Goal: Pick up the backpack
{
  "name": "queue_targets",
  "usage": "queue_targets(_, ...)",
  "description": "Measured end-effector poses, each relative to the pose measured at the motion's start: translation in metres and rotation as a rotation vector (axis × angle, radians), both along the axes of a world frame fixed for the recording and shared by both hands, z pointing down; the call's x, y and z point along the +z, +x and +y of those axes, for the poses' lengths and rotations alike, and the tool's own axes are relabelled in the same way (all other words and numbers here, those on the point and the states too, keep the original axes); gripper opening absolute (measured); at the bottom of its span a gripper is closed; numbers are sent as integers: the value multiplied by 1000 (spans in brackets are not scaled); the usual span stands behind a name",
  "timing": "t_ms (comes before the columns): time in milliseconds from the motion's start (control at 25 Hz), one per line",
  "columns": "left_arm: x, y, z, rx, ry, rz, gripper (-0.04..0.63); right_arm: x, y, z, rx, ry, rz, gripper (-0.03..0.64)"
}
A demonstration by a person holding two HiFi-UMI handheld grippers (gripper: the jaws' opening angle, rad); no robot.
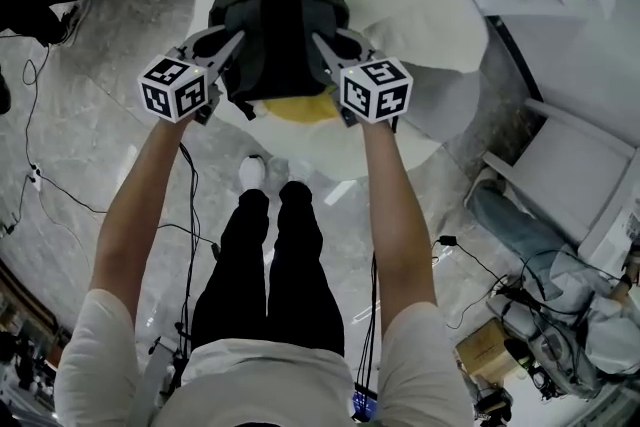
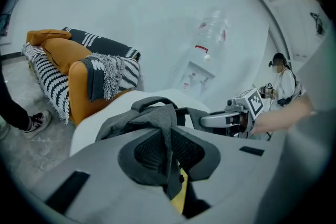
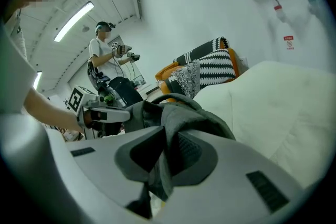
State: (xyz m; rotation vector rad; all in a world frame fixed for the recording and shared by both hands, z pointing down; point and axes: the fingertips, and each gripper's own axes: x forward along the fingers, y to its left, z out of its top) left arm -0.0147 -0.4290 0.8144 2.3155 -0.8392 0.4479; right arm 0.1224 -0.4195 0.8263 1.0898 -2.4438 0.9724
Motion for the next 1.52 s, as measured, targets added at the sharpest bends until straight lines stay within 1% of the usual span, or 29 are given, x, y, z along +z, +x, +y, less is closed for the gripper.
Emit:
queue_targets(480, -52, -17, 41, 5, 4, 15, 40, -58, -13, 35, 35, 23, 1, 44)
queue_targets(720, -68, -20, 60, 17, 7, 1, 37, -75, -15, 55, 52, 17, -18, 43)
queue_targets(1040, -96, -26, 80, -19, 4, 21, 35, -107, -20, 76, 53, 24, -47, 43)
queue_targets(1520, -194, -45, 94, -56, 101, 43, 35, -207, -40, 93, 39, 117, -104, 43)
